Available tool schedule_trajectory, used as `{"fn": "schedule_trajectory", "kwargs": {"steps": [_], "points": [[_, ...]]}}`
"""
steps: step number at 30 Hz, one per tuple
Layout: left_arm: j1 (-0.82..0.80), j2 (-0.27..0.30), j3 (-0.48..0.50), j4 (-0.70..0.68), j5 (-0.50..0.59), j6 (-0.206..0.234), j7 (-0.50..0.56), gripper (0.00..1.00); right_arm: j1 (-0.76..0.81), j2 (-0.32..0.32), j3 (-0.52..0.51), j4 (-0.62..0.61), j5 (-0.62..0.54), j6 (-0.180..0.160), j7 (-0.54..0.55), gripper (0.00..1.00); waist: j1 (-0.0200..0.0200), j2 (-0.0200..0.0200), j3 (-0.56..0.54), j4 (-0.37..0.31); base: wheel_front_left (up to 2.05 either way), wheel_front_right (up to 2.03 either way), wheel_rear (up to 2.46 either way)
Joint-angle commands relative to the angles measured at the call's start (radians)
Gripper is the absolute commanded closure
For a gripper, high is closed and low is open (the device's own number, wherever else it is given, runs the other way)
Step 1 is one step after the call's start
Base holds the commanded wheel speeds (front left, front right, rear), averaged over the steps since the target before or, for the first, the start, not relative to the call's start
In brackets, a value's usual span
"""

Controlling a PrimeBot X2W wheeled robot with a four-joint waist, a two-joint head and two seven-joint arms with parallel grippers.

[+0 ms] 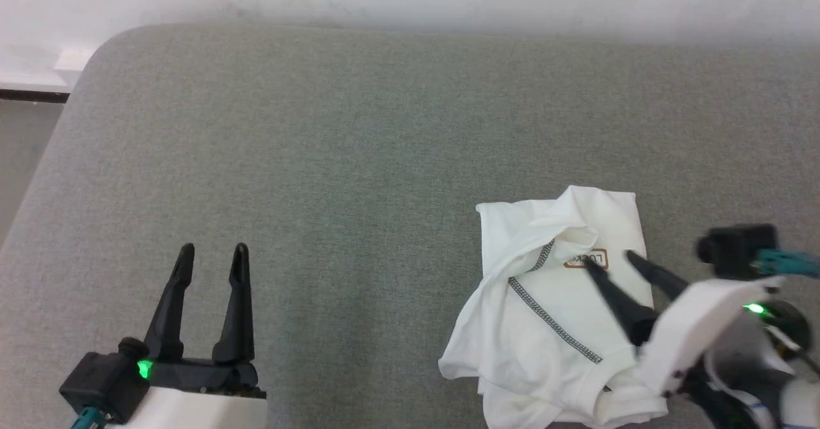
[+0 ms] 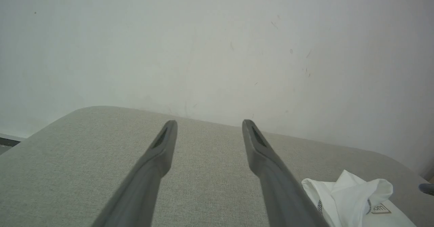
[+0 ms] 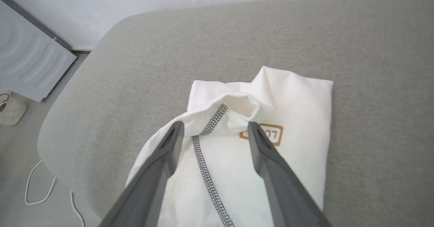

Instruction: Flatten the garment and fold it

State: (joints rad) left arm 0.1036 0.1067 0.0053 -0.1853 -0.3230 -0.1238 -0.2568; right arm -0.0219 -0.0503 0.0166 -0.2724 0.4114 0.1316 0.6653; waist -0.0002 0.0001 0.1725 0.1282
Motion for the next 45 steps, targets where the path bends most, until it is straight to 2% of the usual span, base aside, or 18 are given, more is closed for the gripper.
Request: {"fn": "schedule_trajectory", "kwargs": {"steps": [1, 5, 9, 19, 26, 27, 28, 29, 33, 40, 45], "points": [[0.009, 0.001, 0.004, -0.005, 0.004, -0.007, -0.005, 0.0, 0.014, 0.0, -0.017, -0.011, -0.004, -0.001, 0.003, 0.0, 0.0002, -0.0001, 0.006, -0.008, 0.0, 0.0, 0.0], [0.005, 0.002, 0.012, -0.017, 0.006, -0.007, -0.005, 0.0, 0.048, -0.002, -0.112, -0.064, -0.075, -0.001, -0.014, 0.0, 0.0002, -0.0001, 0.027, -0.022, 0.0, 0.0, 0.0], [-0.004, 0.001, 0.034, -0.036, 0.012, -0.007, -0.005, 0.0, 0.048, -0.001, -0.152, -0.017, -0.076, -0.001, -0.035, 0.0, 0.0002, -0.0001, 0.051, -0.033, 0.0, 0.0, 0.0], [-0.037, 0.022, 0.021, -0.04, 0.02, -0.007, -0.005, 0.0, -0.047, 0.0, -0.099, 0.217, -0.084, -0.001, -0.083, 0.0, 0.0002, -0.0001, 0.099, -0.017, 0.0, 0.0, 0.0], [-0.051, 0.036, 0.004, -0.025, 0.017, -0.007, -0.005, 0.0, -0.093, 0.0, -0.097, 0.366, -0.051, -0.001, -0.069, 0.0, 0.0002, -0.0001, 0.105, 0.0, 0.0, 0.0, 0.0], [-0.054, 0.04, 0.001, -0.023, 0.017, -0.007, -0.005, 0.0, -0.099, 0.0, -0.093, 0.384, -0.041, -0.001, -0.067, 0.42, 0.0002, -0.0001, 0.104, 0.001, 0.0, 0.0, 0.0], [-0.058, 0.043, -0.002, -0.022, 0.017, -0.007, -0.005, 0.0, -0.106, 0.0, -0.089, 0.397, -0.03, -0.001, -0.071, 0.54, 0.0002, -0.0001, 0.102, 0.0, 0.0, 0.0, 0.0], [-0.062, 0.046, -0.005, -0.021, 0.018, -0.007, -0.005, 0.0, -0.113, 0.0, -0.087, 0.41, -0.024, -0.001, -0.076, 1.0, 0.0002, -0.0001, 0.099, -0.001, 0.0, 0.0, 0.0], [-0.074, 0.058, -0.021, -0.021, 0.024, -0.007, -0.005, 0.0, -0.144, 0.0, -0.063, 0.423, -0.033, -0.001, -0.101, 1.0, 0.0002, -0.0001, 0.09, -0.015, 0.0, 0.0, 0.0], [-0.092, 0.058, -0.025, -0.032, 0.031, -0.007, -0.005, 0.0, -0.205, -0.003, -0.057, 0.367, -0.113, -0.001, -0.098, 1.0, 0.0002, -0.0001, 0.103, -0.059, 0.0, 0.0, 0.0], [-0.104, 0.063, -0.022, -0.04, 0.032, -0.007, -0.005, 0.0, -0.247, -0.069, -0.05, 0.312, -0.148, -0.001, -0.037, 1.0, 0.0002, -0.0001, 0.13, -0.1, 0.0, 0.0, 0.0]]}}
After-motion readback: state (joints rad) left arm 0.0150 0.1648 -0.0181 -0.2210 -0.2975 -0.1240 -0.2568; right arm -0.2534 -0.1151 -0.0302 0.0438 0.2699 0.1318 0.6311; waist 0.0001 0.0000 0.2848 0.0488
